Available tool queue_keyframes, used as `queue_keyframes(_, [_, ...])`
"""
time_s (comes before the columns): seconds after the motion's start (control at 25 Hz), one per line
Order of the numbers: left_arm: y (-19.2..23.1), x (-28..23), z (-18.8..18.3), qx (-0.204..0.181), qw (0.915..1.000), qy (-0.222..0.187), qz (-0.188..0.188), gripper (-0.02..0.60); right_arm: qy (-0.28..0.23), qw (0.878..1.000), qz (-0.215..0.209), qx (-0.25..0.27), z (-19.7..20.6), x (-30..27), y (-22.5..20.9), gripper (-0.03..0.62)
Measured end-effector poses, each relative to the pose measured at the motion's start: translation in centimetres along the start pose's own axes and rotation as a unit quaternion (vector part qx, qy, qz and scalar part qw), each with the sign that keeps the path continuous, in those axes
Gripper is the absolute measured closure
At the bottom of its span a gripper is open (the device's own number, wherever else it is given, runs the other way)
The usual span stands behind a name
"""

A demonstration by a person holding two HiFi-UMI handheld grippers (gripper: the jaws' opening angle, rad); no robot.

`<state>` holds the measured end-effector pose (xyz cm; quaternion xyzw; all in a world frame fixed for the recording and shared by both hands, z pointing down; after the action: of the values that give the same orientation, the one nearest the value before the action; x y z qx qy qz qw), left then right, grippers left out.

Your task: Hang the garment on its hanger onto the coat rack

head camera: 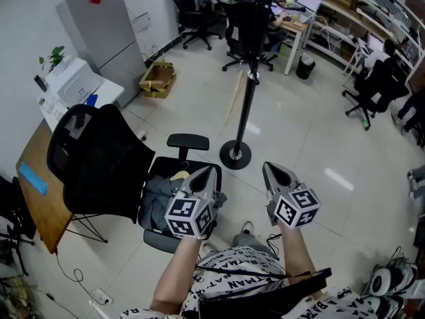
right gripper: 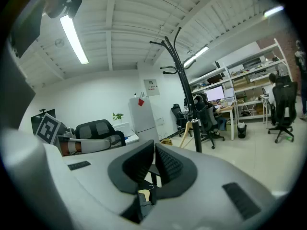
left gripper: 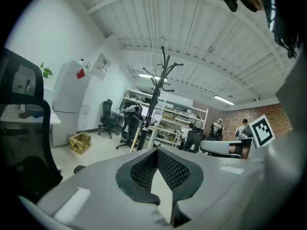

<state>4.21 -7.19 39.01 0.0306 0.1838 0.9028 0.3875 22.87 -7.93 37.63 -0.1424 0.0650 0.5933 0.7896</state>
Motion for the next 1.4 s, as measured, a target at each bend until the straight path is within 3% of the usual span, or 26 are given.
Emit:
queue_keyframes(0.12, [0.0, 1.0, 0.4, 0.000, 1.0000, 0.002, 0.000, 0.594, 0.005, 1.000, -0.020, 0.014, 0.6, 0.3, 1.4, 0.564])
queue_keyframes(0.16, [0.1, 1.4, 0.6, 0.001, 1.0000, 0.004, -0.002, 0.594, 0.009, 0.999, -0.029, 0.022, 0.8, 0.3, 1.9, 0.528])
queue_keyframes(0.2, [0.3, 1.8, 0.9, 0.004, 1.0000, 0.005, -0.003, 0.594, 0.015, 0.999, -0.037, 0.030, 1.2, 0.2, 2.5, 0.449])
queue_keyframes(0.28, [0.6, 3.0, 1.9, 0.013, 0.9998, 0.011, -0.009, 0.594, 0.028, 0.998, -0.049, 0.041, 2.1, 0.0, 3.7, 0.387])
queue_keyframes(0.36, [1.0, 4.6, 3.5, 0.025, 0.9993, 0.023, -0.018, 0.594, 0.040, 0.996, -0.057, 0.048, 3.4, -0.3, 4.8, 0.372])
queue_keyframes(0.56, [3.0, 9.0, 7.5, 0.054, 0.9961, 0.047, -0.052, 0.594, 0.082, 0.989, -0.086, 0.086, 7.3, -2.7, 7.6, 0.264])
queue_keyframes(0.88, [7.1, 12.6, 12.1, 0.095, 0.9857, 0.060, -0.126, 0.594, 0.187, 0.964, -0.129, 0.137, 17.8, -9.8, 10.3, 0.264])
queue_keyframes(1.2, [11.9, 11.0, 17.0, 0.132, 0.9723, 0.080, -0.175, 0.594, 0.307, 0.918, -0.166, 0.187, 33.0, -18.1, 11.2, 0.284])
queue_keyframes(1.4, [14.6, 8.8, 21.2, 0.153, 0.9652, 0.100, -0.187, 0.594, 0.353, 0.897, -0.179, 0.196, 41.2, -22.4, 11.5, 0.301])
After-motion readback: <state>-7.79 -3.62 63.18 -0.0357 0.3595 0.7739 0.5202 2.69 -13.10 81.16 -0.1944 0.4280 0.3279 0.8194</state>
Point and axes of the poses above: the fingertips, and each gripper's own axes: x backward along the fingers, y to its left, z out of its underside, the point moved 3 cm from there along x, backward along the fingers, and after that the axes turned 15 degrees about z, right-handed, at the moved point
